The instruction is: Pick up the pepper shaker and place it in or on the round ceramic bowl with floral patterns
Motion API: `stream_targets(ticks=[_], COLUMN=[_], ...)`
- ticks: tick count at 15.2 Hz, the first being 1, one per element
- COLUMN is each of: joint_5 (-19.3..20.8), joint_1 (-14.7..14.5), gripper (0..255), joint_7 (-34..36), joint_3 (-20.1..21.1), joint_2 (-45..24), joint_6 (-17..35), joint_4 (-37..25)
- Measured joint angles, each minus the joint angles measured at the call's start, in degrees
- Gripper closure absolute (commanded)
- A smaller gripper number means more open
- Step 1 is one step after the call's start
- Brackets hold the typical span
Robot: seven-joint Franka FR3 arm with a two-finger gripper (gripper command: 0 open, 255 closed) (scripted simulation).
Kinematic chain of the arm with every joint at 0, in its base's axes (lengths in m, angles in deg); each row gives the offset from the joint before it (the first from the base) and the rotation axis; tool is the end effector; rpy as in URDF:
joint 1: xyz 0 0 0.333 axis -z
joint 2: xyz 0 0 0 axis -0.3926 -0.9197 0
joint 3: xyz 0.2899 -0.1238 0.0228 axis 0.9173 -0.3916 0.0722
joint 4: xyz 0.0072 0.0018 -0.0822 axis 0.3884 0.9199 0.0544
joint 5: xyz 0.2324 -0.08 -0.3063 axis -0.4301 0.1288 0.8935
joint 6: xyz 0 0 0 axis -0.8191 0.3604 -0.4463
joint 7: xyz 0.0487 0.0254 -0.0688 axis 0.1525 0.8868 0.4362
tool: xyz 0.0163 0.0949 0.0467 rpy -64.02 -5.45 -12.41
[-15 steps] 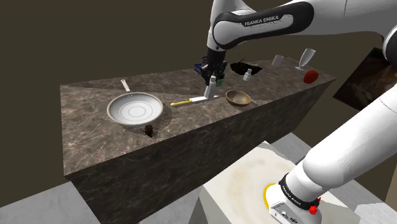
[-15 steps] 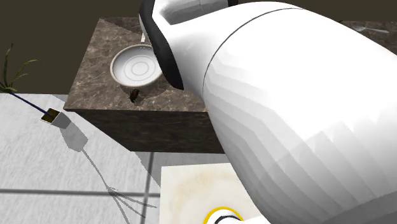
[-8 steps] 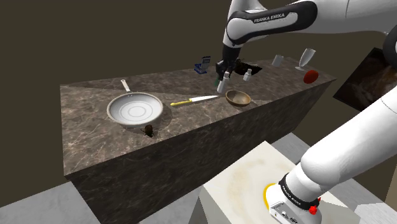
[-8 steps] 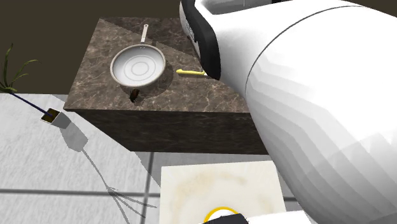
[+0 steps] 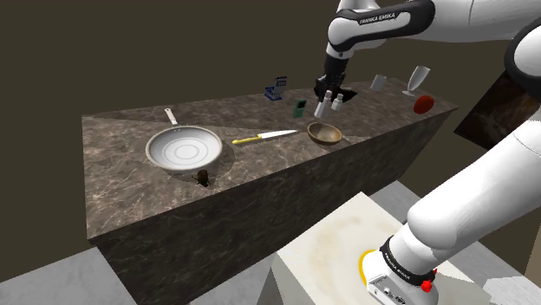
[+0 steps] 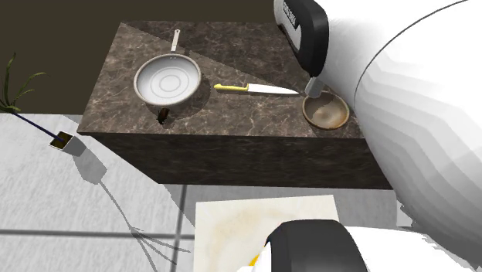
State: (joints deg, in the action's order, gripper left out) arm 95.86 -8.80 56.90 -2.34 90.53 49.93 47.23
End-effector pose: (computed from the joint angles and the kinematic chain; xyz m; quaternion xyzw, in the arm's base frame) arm 0.5237 -0.1331 0.4989 0.9980 -0.0145 0.0213 0.0585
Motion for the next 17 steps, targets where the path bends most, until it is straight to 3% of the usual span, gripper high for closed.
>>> stream_targets(ticks=[6, 17], joint_5=[-0.4, -0.1], joint_1=[3.2, 3.6], gripper=[255, 255], joint_7=[-7.2, -7.2], joint_3=[-3.8, -4.2], joint_2=[-3.1, -4.9], joint_6=[0.2, 8.2], joint_4=[-3.6, 2.6])
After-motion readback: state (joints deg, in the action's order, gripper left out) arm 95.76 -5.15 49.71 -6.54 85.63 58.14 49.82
